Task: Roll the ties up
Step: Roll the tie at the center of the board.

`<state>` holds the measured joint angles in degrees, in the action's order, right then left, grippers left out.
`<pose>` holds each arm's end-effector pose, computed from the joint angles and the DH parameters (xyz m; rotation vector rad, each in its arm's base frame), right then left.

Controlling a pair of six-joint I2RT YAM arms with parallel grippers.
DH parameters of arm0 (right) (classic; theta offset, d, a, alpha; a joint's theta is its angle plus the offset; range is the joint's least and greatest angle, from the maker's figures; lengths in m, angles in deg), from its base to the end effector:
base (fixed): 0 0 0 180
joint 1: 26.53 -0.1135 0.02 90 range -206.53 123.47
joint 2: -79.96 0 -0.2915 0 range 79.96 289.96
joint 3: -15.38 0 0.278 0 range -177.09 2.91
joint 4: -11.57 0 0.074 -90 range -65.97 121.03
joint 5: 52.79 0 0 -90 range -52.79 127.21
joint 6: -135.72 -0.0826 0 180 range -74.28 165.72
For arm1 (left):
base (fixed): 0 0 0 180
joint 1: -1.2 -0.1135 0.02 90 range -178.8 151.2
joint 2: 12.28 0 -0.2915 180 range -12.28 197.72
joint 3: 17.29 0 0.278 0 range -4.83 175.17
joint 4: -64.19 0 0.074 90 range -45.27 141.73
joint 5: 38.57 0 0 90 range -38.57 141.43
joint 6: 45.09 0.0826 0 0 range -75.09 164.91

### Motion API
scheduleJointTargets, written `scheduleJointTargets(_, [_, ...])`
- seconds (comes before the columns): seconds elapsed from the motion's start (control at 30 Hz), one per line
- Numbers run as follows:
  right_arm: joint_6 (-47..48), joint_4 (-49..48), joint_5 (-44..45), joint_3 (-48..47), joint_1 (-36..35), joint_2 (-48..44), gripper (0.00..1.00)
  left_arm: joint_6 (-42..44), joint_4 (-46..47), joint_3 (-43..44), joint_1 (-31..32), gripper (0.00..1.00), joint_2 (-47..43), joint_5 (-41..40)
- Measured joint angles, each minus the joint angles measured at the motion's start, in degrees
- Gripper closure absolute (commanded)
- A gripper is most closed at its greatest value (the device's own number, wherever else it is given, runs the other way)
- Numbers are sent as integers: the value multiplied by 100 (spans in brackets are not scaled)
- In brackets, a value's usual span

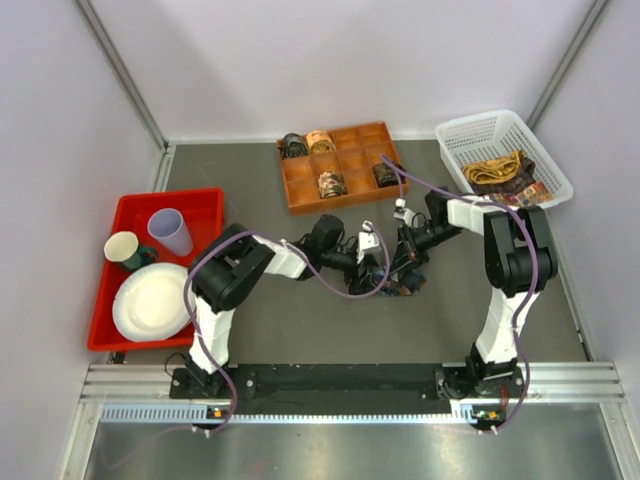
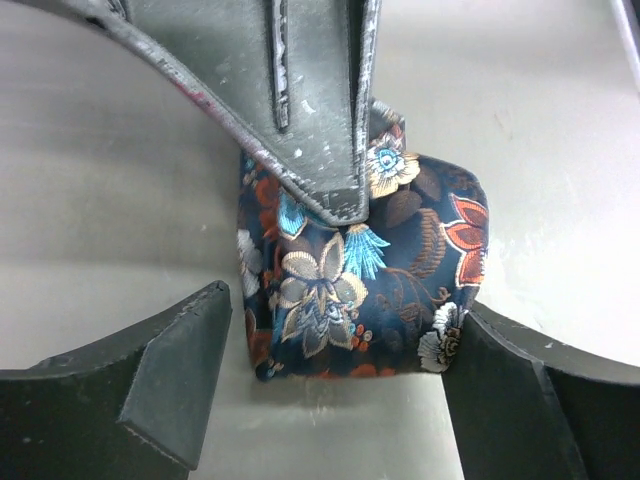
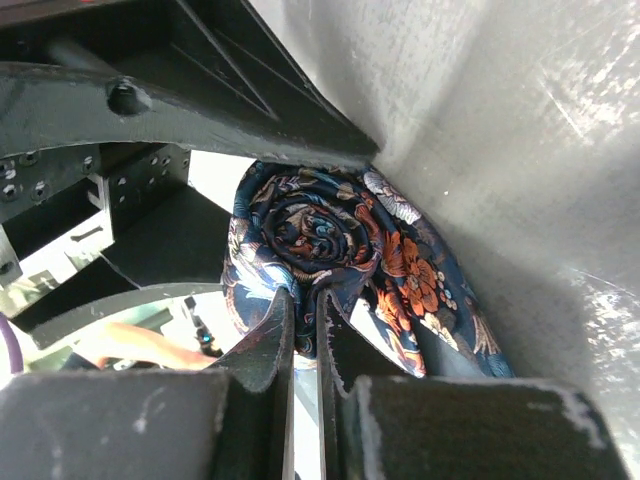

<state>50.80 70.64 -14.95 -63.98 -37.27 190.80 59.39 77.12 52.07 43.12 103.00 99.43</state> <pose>0.3411 0.1311 0.1161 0.3756 -2.7504 -1.3564 0.2911 -0.3438 0.1070 1.4335 1.6037 -1.1736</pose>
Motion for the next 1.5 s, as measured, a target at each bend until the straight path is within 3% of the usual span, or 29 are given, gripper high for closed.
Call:
scheduleJointTargets(0.27, [136, 111, 170, -116, -2, 33, 100, -828, 1733, -197, 48, 33, 518, 420])
scheduleJointTargets(0.43, [136, 151, 249, -170, -2, 42, 100, -1001, 2127, -284, 116, 60, 599, 376])
scheduleJointTargets(0.5, [136, 166, 319, -223, -2, 44, 88, -962, 2103, -284, 122, 70, 590, 334])
scheduleJointTargets(0.53, [142, 192, 337, -247, -2, 46, 82, -883, 2009, -278, 125, 83, 564, 306])
scheduleJointTargets(0.57, [166, 264, 350, -295, -2, 70, 69, -761, 1799, -243, 142, 87, 509, 251])
scheduleJointTargets(0.7, [299, 605, 402, -494, 173, 168, 55, 94, 387, 125, 358, 93, 201, -313])
scheduleJointTargets(0.73, [308, 675, 396, -542, 234, 197, 47, 249, 164, 184, 411, 94, 155, -459])
scheduleJointTargets(0.9, [533, 1075, 358, -634, 804, 208, 43, 946, -1014, 586, 673, 96, 11, -1128])
scheduleJointTargets(0.93, [568, 1156, 398, -616, 914, 192, 30, 1025, -1211, 671, 715, 97, 4, -1235])
scheduleJointTargets(1.03, [616, 1161, 579, -402, 1145, 61, 26, 1193, -1663, 898, 824, 96, 0, -1499])
scheduleJointTargets(1.07, [636, 1178, 645, -293, 1193, -4, 13, 1235, -1818, 981, 844, 96, 2, -1591])
scheduleJointTargets(1.23, [525, 1189, 769, 153, 1237, -101, 7, 1355, -2223, 1174, 946, 97, 13, -1873])
scheduleJointTargets(1.27, [448, 1172, 745, 227, 1237, -125, 1, 1381, -2236, 1174, 953, 97, 9, -1902])
scheduleJointTargets(1.5, [-107, 927, 393, 466, 1198, -136, 1, 1403, -2247, 1174, 957, 97, 9, -1919])
